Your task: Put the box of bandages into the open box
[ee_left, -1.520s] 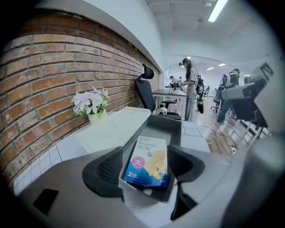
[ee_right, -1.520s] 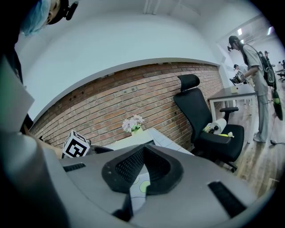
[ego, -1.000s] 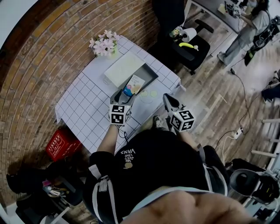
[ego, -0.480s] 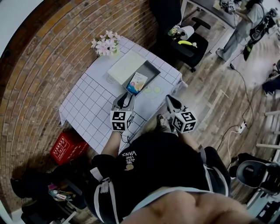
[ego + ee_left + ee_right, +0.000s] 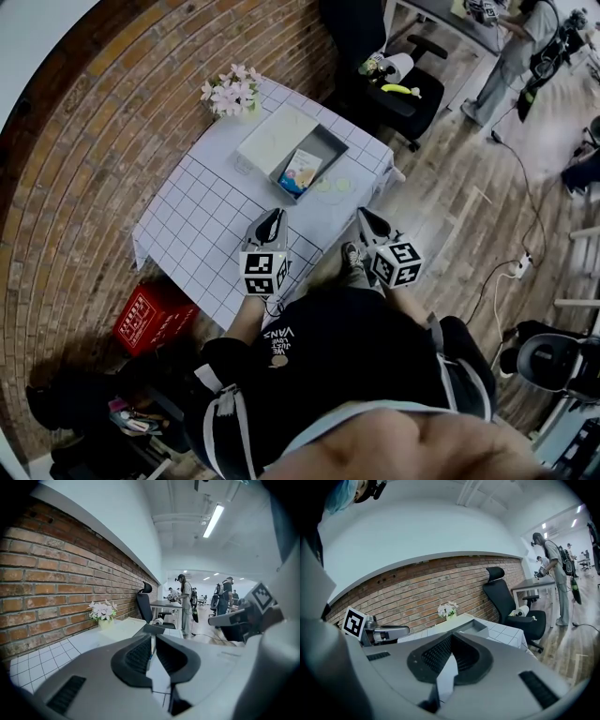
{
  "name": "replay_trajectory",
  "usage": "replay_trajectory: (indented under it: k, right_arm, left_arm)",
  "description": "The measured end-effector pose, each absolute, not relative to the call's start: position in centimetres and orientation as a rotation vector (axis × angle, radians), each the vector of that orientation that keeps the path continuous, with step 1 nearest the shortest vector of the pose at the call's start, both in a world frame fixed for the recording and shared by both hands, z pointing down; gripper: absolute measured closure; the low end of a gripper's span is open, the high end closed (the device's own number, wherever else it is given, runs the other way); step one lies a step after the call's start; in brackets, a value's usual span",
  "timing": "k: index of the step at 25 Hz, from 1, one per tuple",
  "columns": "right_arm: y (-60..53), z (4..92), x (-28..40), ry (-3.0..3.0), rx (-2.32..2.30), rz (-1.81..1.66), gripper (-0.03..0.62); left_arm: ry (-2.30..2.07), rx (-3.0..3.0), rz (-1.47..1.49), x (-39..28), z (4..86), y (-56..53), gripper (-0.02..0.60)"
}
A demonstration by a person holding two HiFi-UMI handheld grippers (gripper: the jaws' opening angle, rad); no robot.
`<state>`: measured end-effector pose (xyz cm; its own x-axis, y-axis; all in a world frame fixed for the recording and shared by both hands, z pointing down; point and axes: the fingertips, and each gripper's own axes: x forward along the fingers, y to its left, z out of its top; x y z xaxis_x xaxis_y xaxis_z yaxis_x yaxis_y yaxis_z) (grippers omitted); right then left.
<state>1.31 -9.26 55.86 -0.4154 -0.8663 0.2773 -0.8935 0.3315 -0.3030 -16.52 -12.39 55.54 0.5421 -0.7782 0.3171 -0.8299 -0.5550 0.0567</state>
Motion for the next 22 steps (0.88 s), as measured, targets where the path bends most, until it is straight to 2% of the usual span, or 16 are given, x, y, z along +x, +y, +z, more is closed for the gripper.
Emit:
replay_trajectory:
  k: [22]
  right_arm:
    - [-5.4, 56.8, -3.2, -2.509, 1.592, 0.630, 0.597]
  left_arm:
    - [-1.463, 2.540, 0.316, -21.3, 56.1, -6.3, 0.569]
